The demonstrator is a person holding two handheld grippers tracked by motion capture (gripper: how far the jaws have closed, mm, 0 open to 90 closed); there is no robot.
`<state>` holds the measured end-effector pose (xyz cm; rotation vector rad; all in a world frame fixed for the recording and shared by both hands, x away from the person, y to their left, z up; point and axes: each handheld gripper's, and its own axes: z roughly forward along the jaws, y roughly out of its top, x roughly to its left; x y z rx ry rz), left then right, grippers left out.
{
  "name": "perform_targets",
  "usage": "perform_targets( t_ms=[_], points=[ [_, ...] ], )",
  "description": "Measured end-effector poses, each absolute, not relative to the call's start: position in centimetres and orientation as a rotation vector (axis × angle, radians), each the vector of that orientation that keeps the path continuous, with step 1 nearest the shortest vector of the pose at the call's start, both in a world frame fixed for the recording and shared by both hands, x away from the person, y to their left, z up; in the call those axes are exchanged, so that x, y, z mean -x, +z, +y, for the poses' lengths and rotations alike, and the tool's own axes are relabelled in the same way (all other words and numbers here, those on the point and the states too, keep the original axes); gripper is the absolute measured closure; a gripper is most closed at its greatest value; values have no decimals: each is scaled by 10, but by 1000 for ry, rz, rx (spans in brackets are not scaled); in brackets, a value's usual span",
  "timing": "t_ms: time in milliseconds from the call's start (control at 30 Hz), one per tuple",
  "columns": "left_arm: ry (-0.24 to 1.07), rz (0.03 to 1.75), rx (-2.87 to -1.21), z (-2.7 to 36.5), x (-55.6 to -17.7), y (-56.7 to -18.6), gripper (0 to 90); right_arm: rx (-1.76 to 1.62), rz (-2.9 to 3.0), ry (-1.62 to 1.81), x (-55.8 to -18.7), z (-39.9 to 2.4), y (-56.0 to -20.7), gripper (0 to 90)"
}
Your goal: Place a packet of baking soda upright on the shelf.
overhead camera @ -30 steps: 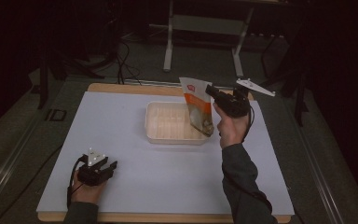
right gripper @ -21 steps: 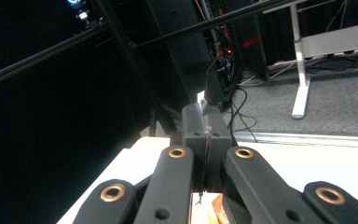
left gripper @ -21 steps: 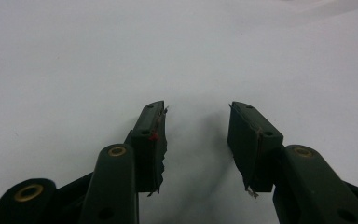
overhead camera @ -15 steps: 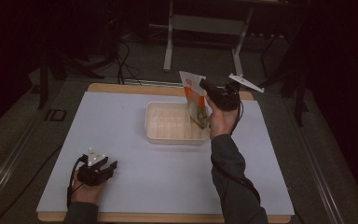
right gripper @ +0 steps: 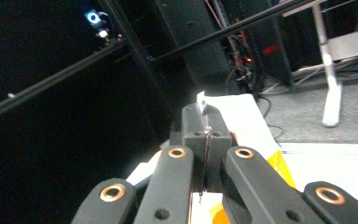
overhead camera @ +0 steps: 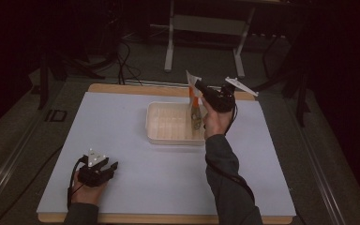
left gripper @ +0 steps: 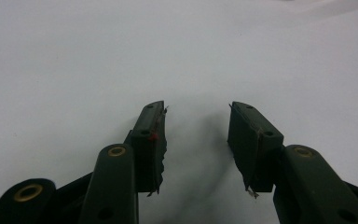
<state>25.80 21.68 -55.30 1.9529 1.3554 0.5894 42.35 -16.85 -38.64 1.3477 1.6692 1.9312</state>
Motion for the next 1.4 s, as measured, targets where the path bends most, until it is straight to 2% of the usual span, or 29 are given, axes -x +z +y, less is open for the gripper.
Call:
perform_targets(
  t_ms=[467, 967, 1400],
  points=[
    [592, 1353, -1960, 217, -258, -553, 559, -1244, 1641, 1988, -405, -181, -410, 900],
    [595, 1352, -1959, 216, -258, -553, 559, -1193, 1704, 1922, -386, -193, -436, 900],
    [593, 1353, -1958, 216, -258, -553, 560, -1148, 1784, 1823, -369, -195, -445, 900]
  ],
)
